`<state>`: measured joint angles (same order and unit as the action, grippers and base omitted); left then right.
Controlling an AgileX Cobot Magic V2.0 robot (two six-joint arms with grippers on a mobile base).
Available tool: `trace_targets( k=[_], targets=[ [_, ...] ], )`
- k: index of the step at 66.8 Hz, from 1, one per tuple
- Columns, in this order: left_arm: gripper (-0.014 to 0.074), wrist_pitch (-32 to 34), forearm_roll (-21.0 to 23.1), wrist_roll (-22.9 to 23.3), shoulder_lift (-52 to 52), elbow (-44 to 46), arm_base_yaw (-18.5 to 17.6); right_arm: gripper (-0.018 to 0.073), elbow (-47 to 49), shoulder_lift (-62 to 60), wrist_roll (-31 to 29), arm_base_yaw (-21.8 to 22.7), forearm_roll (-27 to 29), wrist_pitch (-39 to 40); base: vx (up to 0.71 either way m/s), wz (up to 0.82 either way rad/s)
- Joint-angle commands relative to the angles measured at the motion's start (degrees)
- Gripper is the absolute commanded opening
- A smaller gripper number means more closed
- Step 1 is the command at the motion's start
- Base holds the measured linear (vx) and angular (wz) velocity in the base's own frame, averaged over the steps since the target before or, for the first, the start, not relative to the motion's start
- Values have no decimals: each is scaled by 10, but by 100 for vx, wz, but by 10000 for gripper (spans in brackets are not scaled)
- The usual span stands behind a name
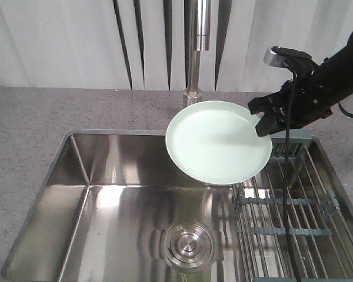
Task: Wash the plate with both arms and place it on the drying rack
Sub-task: 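Hold and tilt the plate under the faucet with the right gripper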
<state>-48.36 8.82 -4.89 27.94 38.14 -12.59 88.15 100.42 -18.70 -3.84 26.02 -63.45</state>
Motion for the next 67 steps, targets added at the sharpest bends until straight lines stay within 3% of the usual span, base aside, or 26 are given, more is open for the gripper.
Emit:
trace_targets(
  k=[1, 36, 67],
  targets=[
    [590, 39, 6, 4, 3, 15, -2, -1, -14, -52, -8, 9, 10, 23, 0, 0],
    [590, 39, 6, 4, 3, 15, -2, -1, -203, -189, -25, 9, 22, 65, 0, 0],
    [590, 39, 6, 4, 3, 15, -2, -1, -231, -195, -6, -108, 39, 135, 0, 0]
  ],
)
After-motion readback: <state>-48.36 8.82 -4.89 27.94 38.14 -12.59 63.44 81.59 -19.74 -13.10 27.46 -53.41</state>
